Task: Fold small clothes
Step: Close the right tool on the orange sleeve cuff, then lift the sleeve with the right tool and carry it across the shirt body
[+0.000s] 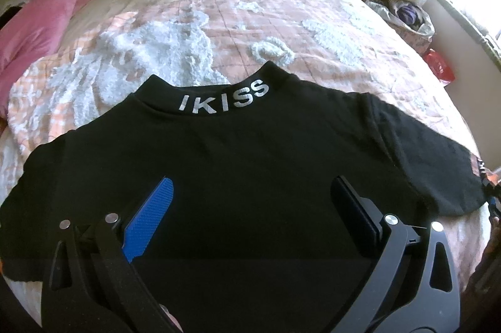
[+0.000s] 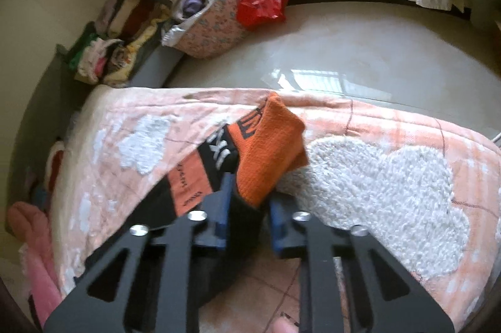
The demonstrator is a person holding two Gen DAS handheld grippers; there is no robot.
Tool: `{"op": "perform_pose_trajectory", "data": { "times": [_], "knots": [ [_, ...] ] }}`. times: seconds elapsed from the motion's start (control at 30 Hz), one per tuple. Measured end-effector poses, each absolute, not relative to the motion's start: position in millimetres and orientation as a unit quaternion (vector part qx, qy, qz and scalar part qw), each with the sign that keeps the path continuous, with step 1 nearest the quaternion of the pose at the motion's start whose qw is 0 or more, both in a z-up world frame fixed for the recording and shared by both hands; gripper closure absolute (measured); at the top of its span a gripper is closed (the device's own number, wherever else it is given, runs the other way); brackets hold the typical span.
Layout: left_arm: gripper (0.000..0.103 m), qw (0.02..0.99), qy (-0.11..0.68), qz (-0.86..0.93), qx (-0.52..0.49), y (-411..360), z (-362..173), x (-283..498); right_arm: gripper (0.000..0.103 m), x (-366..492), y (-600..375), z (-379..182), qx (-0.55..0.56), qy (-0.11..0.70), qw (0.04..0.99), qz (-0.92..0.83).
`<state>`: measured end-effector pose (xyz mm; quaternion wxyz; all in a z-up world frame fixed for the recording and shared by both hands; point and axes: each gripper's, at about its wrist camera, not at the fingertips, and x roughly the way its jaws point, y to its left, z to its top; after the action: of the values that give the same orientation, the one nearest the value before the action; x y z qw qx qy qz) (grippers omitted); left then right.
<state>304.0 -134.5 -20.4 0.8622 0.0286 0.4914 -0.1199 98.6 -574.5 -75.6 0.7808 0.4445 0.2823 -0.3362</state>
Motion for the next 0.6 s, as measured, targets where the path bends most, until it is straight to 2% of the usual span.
{"op": "perform_pose_trajectory", "data": {
  "times": [0.4, 0.6],
  "knots": [
    [0.008, 0.865, 0.479, -0.15, -0.016, -113, 18, 287, 0.091, 100, -538, -1, 0.416, 0.233, 0.846, -0.237],
    [0.008, 0.872, 0.467, -0.142, -0.033, -90, 38, 281, 0.091, 123, -498, 38, 0.376, 0.235, 0.878, -0.18]
  ]
}}
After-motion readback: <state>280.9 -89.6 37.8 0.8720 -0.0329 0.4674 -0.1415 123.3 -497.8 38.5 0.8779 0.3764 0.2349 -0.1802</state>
